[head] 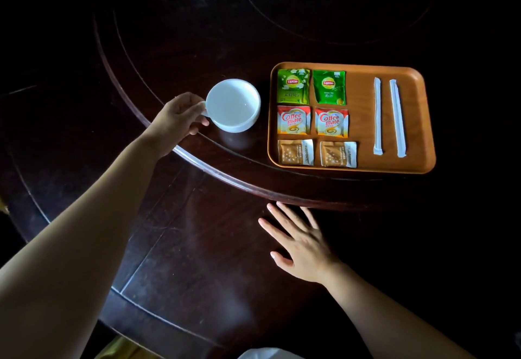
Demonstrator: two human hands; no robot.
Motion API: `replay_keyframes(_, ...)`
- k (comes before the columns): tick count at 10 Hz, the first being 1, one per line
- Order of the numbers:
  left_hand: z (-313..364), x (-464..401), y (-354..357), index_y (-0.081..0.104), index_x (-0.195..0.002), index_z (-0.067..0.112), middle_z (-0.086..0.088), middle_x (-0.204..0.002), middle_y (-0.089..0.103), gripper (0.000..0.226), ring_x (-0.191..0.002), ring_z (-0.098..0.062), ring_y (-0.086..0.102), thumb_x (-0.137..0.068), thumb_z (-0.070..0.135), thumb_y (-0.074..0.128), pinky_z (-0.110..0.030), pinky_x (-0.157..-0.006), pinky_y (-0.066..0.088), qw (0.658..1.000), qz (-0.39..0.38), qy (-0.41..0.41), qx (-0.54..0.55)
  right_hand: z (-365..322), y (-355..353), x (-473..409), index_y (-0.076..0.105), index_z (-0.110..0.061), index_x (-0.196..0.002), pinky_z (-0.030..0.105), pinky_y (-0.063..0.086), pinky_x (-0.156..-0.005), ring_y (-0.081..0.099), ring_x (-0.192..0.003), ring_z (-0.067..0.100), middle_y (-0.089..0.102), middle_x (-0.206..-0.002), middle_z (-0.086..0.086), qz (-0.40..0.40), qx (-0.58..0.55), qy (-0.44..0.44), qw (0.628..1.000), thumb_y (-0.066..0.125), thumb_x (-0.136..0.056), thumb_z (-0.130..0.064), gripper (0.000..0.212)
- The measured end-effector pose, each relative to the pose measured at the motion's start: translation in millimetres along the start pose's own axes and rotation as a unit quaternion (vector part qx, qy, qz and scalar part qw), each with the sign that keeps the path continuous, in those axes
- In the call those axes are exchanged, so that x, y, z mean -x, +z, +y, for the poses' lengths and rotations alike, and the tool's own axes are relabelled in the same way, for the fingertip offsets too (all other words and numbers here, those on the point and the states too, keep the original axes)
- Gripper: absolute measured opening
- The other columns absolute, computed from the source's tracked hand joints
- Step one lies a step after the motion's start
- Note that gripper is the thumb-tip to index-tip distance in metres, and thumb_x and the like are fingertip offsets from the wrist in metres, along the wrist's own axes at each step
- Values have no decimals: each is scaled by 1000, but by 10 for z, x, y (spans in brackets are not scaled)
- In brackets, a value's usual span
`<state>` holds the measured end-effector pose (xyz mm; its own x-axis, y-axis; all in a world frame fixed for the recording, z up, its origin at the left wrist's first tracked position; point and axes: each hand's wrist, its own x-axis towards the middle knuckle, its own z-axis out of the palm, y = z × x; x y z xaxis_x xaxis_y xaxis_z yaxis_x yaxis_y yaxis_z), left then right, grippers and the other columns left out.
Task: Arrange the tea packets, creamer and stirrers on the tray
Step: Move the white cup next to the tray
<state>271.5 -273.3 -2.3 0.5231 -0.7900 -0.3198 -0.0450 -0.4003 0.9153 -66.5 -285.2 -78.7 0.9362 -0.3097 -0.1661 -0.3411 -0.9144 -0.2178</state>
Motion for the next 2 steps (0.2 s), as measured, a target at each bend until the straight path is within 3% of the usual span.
replay_keyframes(1, 20, 63, 45, 53, -110, 18, 2, -96, 66, 19, -70, -5, 65, -92, 20, 49, -15, -51, 44, 997, 61, -6, 36, 0, 14, 21, 20, -37, -143, 44, 12, -113, 14, -144, 15, 24, -155, -2, 16, 2, -4, 1000, 45, -79, -53, 71)
replay_keyframes(2, -3, 293, 88, 54, -110, 20, -1, -97, 67, 22, -65, -5, 63, -88, 22, 54, -17, -54, 45, 986, 167, 16, 25, -2, -13, 5, 21, -36, -143, 46, 14, -115, 14, -144, 15, 24, -155, -1, 13, -12, -9, 1000, 45, -79, -52, 70)
